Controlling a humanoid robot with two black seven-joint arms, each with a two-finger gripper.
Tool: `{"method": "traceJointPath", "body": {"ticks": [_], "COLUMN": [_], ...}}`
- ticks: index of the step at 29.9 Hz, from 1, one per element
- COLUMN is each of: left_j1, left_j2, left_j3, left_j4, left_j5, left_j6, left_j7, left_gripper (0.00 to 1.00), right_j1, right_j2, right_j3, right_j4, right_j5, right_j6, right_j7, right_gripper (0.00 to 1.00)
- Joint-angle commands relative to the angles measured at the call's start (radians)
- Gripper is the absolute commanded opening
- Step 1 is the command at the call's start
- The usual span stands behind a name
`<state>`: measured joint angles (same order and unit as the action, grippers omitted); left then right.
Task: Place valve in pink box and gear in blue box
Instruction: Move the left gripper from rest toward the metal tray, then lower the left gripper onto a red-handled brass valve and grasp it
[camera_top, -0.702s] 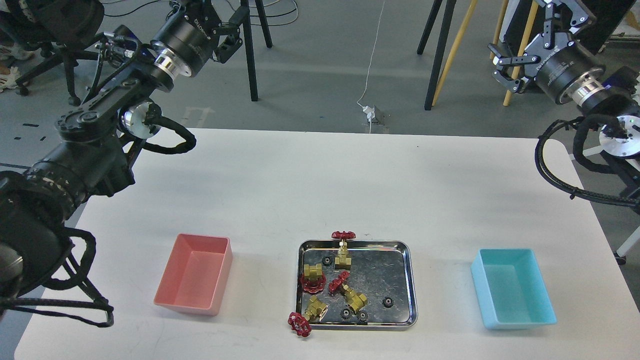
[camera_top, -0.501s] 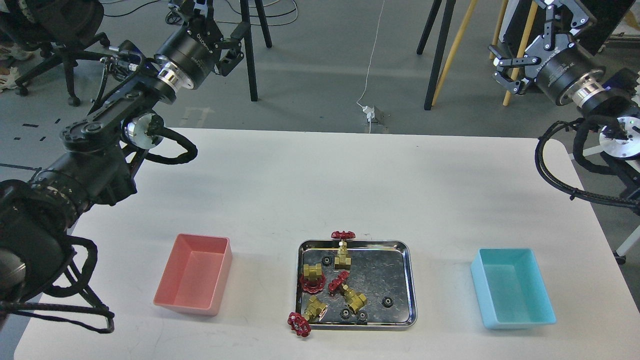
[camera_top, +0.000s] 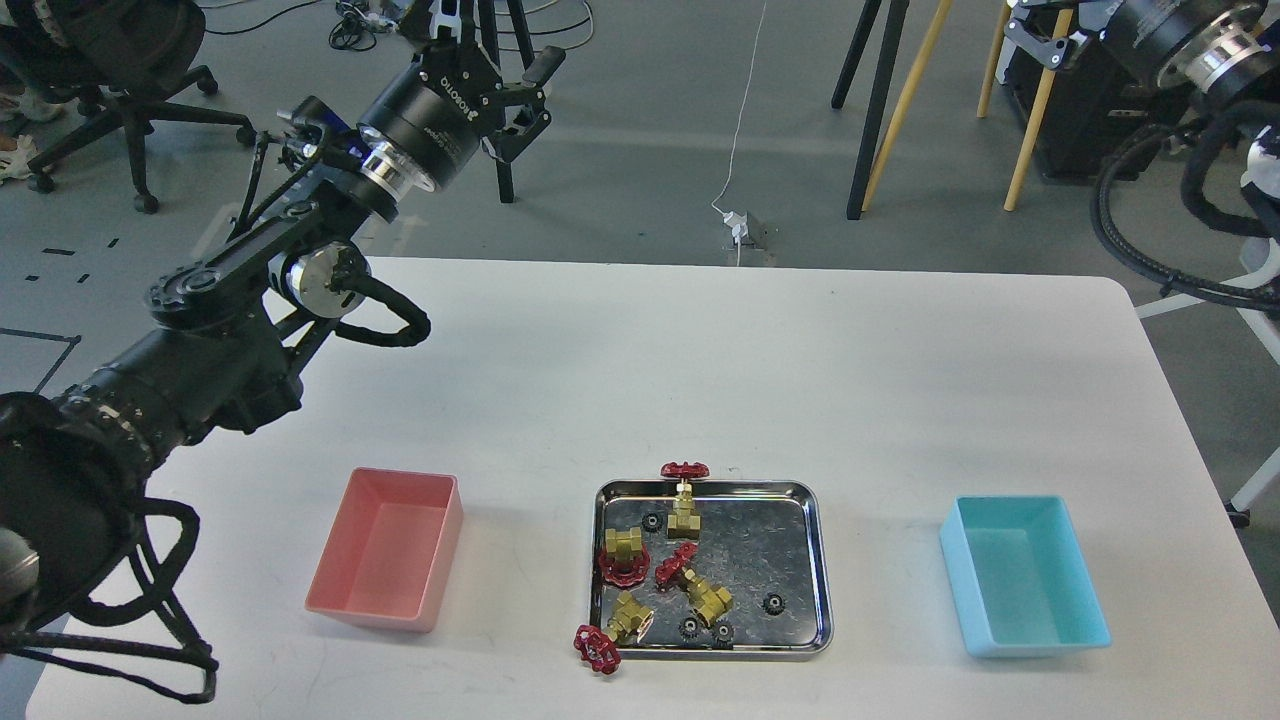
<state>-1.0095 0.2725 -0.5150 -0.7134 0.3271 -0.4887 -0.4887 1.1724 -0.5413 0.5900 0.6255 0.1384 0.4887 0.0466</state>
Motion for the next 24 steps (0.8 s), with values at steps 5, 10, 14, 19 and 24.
{"method": "traceJointPath", "body": {"ticks": [5,10,14,19,24], "left_j1": [-0.222,-0.443,-0.578,-0.656,-0.664], "left_j2": [0.31,0.372,0.332,0.266,0.2], "left_j3": [0.492,0.921,1.246,1.472,1.523], "left_j4": [-0.521,-0.791,-0.848,-0.838,-0.801], "left_j5": [0.305,0.587,0.673,0.828,0.908], "left_j6": [0.0,0.258,0.511,0.754,0.753], "left_j7": [0.0,0.0,0.0,0.0,0.0], "left_gripper": [0.98,0.92,0.91,0.91,0.93], "right_j1": [0.032,-0.011,-0.028,-0.05,-0.062], "right_j2": [-0.014,-0.015,-0.015,-0.014,-0.003], "right_j3": [0.002,0.005,0.005,0.004,0.007], "right_j4": [0.008,-0.003,-0.004,-0.007,-0.007], "right_j5": [0.0,0.0,0.0,-0.002,-0.002], "right_j6": [0.0,0.0,0.0,0.0,0.0], "right_j7": [-0.03,-0.03,-0.028,-0.028,-0.028], "right_gripper": [1.0,1.0,1.0,1.0,1.0]}}
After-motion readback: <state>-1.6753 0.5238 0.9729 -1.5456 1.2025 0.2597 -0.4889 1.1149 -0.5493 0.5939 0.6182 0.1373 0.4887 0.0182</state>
